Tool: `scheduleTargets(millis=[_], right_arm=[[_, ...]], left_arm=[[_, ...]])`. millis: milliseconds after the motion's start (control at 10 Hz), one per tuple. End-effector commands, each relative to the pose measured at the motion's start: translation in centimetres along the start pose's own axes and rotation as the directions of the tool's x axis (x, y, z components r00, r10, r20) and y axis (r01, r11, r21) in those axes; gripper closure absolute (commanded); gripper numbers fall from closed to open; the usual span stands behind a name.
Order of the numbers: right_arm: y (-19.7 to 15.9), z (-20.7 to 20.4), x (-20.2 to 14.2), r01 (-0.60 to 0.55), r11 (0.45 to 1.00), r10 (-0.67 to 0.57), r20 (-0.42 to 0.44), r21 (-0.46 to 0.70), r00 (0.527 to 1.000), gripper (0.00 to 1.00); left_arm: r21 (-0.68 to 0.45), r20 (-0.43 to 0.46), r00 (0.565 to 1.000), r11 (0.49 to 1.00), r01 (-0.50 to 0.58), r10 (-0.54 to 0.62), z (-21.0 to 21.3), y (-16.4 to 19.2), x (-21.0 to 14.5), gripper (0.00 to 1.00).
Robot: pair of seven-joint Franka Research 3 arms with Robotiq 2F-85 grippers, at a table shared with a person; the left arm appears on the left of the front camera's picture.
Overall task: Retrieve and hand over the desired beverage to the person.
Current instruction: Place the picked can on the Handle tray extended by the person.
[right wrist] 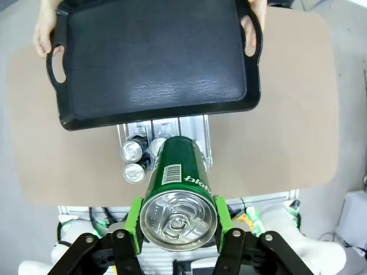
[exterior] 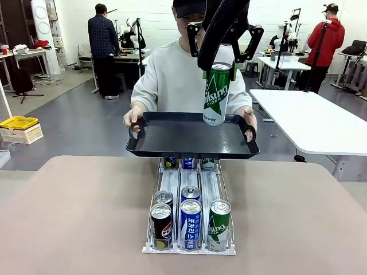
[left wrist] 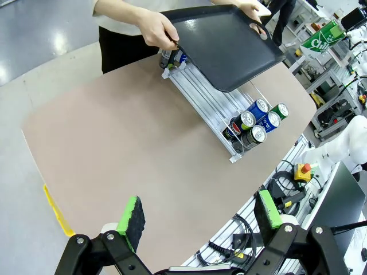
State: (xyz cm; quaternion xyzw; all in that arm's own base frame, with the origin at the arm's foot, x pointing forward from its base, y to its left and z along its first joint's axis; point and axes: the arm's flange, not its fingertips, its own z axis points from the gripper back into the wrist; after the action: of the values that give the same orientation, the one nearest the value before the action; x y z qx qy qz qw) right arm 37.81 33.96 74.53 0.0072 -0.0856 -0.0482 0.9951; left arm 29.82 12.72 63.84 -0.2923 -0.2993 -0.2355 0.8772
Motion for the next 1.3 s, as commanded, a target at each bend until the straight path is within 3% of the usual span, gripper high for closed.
scheduleTargets(millis=[0, 1100, 1200], right_arm=[[-0.24, 0.27, -0.25, 0.012, 1.000, -0.011, 0.020, -0.007, 1.000, 1.00], [-0.24, 0.27, -0.25, 0.012, 1.000, -0.011, 0.020, -0.007, 1.000, 1.00], [-0.01, 0.01, 0.00, 0.000, 1.000, 0.000, 0.000, 0.000, 1.000, 0.42]], left_arm=[[-0.015, 0.008, 1.000, 1.000, 0.022, -0.022, 0.03, 0.04, -0.14, 0.00], [-0.015, 0.008, 1.000, 1.000, 0.022, -0.022, 0.03, 0.04, -0.14, 0.00], [-0.015, 0.008, 1.000, 1.000, 0.022, -0.022, 0.03, 0.04, -0.14, 0.00]])
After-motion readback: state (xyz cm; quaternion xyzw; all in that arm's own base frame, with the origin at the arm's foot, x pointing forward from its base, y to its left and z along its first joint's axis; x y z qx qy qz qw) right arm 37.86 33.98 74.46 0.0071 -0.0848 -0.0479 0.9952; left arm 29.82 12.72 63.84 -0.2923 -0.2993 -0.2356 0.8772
